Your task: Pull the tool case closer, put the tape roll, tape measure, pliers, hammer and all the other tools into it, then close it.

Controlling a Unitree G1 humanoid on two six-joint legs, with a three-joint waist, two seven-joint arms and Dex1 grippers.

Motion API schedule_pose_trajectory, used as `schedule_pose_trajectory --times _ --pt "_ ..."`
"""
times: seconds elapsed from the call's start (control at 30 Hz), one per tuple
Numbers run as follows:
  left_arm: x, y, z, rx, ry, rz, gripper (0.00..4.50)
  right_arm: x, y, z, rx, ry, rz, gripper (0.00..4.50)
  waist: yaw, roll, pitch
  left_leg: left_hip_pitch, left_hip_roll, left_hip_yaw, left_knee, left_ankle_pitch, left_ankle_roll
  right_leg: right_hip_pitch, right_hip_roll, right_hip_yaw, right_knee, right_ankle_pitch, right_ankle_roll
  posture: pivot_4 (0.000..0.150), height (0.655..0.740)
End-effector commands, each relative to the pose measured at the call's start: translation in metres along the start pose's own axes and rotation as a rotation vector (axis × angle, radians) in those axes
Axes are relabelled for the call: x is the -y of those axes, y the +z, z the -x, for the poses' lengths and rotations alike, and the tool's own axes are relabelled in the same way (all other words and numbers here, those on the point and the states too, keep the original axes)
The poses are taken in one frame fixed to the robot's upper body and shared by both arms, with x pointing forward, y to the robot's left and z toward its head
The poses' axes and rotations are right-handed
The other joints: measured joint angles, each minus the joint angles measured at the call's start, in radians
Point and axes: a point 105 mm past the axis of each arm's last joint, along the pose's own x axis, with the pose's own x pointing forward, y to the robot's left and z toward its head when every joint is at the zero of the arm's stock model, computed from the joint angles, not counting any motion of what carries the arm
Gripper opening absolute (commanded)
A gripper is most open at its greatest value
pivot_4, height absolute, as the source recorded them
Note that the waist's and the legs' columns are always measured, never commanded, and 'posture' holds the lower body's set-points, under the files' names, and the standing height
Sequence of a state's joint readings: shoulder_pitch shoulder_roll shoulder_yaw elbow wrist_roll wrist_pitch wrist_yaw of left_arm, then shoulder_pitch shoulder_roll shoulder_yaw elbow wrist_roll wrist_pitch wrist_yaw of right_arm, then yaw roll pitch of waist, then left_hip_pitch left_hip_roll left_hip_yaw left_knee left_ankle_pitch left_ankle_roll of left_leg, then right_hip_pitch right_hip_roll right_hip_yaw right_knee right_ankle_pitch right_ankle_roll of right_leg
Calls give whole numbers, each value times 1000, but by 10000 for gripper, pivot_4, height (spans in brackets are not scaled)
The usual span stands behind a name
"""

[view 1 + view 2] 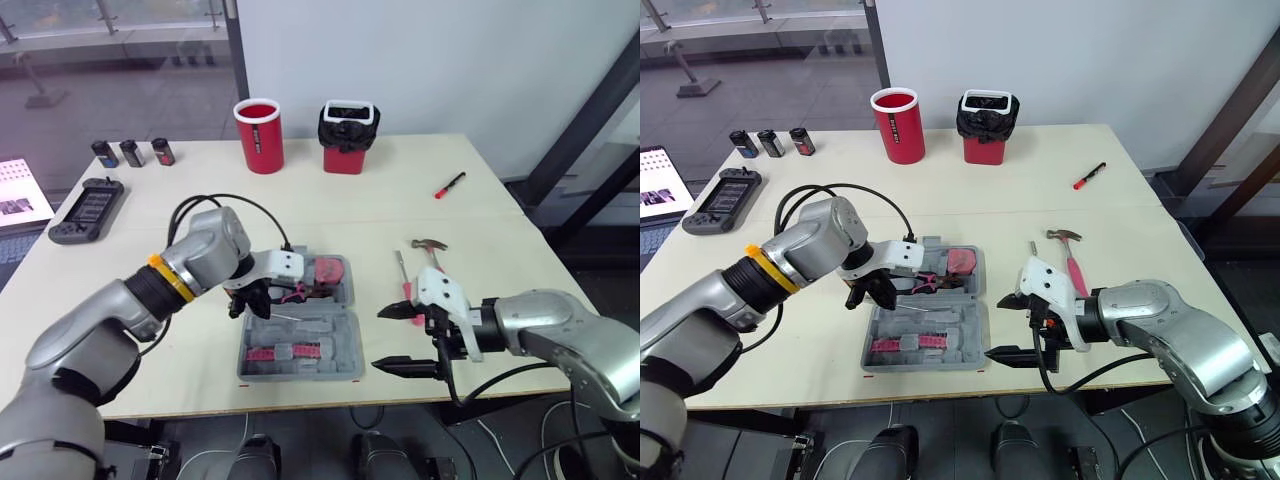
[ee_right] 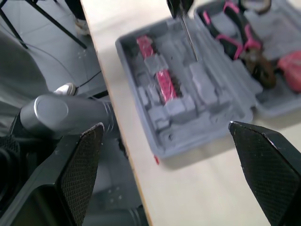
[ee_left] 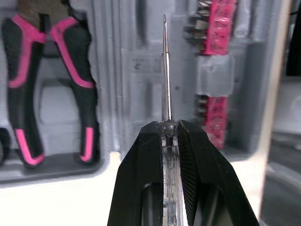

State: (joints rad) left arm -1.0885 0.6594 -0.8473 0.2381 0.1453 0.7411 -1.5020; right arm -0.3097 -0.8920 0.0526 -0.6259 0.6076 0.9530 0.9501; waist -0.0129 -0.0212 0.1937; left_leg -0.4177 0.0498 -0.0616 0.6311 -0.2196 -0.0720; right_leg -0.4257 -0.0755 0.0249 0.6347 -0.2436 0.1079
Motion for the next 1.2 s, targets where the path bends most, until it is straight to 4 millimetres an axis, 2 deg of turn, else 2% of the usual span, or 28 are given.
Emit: schedule_pose_trajectory --times 0.03,0.47,0.67,0.8,0.87,0.9,0.93,1.03,1.13,1.2 --pt "-7 6 -1 20 48 -8 685 -1 9 3 34 -19 38 45000 1 0 0 0 0 0 0 0 0 0 0 0 0 0 0 1500 7400" --pt "-12 15 -35 17 50 -56 685 9 6 2 19 -78 -12 45000 1 0 0 0 0 0 1 0 0 0 0 0 1 0 0 1500 7400" --pt "-16 23 -35 40 64 -67 685 10 4 4 8 -87 -16 45000 4 0 0 0 -1 -1 2 0 0 1 0 0 1 0 0 1500 7400" --pt "-19 18 -29 25 88 -68 685 11 4 3 7 -87 -12 45000 4 0 0 0 -1 -1 2 0 0 1 0 0 1 0 0 1500 7400" --pt "-19 18 -22 25 98 -70 10584 12 4 3 5 -87 -8 45000 1 0 0 0 -1 -1 2 0 0 1 0 0 1 0 0 1500 7400" --pt "-18 17 -18 26 100 -71 13680 13 5 2 5 -86 -7 45000 1 0 0 0 -1 -1 2 0 0 1 0 0 2 0 0 1500 7400" --pt "-18 18 -12 30 104 -71 18637 13 5 2 5 -84 -6 45000 0 0 0 0 -1 -1 2 0 0 1 0 0 2 0 0 1500 7400" --pt "-16 19 18 58 142 -79 33103 13 5 2 1 -68 -2 45000 -2 0 0 0 -1 -2 2 0 0 1 0 0 2 0 0 1500 7400" --pt "-9 19 44 126 162 -80 33103 13 5 1 -4 -48 3 45000 -5 1 0 0 -1 -2 1 0 0 1 1 0 2 0 0 1500 7400" --pt "-12 15 56 167 240 -128 33103 15 5 0 -7 -39 14 45000 -5 1 0 0 -1 -2 1 0 0 1 1 0 2 0 0 1500 7400"
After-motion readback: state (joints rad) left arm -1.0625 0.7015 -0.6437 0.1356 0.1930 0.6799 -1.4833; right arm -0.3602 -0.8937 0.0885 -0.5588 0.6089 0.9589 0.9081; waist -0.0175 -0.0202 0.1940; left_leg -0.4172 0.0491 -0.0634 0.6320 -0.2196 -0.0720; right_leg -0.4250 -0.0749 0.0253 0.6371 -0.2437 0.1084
